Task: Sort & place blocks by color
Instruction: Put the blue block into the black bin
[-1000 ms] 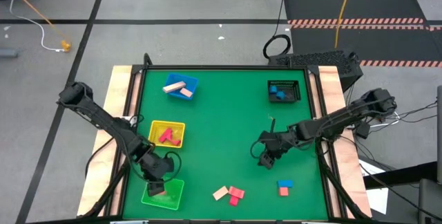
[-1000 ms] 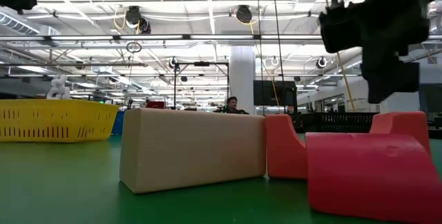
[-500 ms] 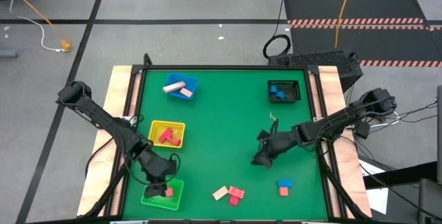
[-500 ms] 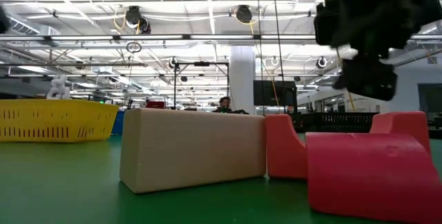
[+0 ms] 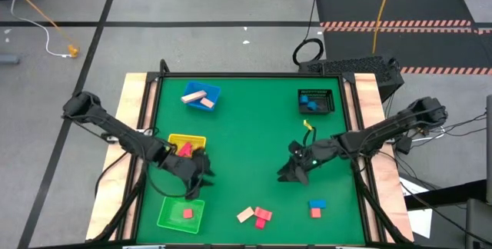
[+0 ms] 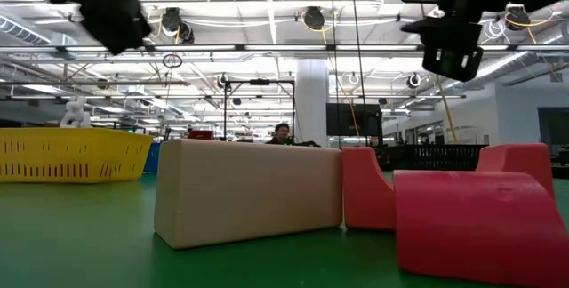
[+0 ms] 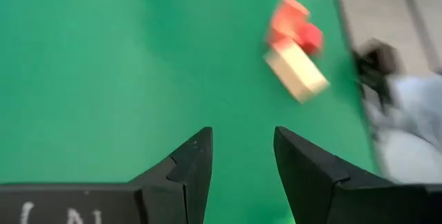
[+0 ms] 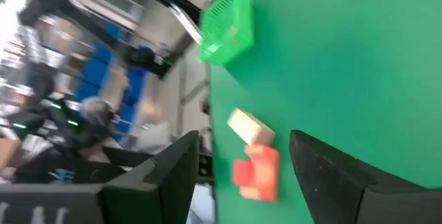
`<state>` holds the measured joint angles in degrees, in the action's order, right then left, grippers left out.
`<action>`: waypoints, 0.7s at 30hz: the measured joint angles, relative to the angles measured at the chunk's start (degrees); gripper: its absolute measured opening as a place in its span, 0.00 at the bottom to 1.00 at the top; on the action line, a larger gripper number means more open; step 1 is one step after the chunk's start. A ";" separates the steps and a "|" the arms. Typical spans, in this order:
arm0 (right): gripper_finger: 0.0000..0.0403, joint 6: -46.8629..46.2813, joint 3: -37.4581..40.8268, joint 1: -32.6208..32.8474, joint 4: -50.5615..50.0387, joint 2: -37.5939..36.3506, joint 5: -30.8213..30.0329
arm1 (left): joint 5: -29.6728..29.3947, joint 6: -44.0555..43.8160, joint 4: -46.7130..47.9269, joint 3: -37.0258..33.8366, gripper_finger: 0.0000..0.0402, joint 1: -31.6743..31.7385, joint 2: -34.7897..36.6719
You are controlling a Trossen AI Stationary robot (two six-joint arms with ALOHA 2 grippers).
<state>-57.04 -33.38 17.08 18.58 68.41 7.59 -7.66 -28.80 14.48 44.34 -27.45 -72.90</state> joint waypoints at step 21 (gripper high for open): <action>0.53 -9.47 -6.13 14.45 -58.34 -3.59 11.56 | -9.53 21.30 -19.67 0.00 0.39 12.33 -0.02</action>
<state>-66.51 -39.51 31.54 -39.76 64.82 19.15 -17.19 -7.50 -5.19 44.34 -15.13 -72.93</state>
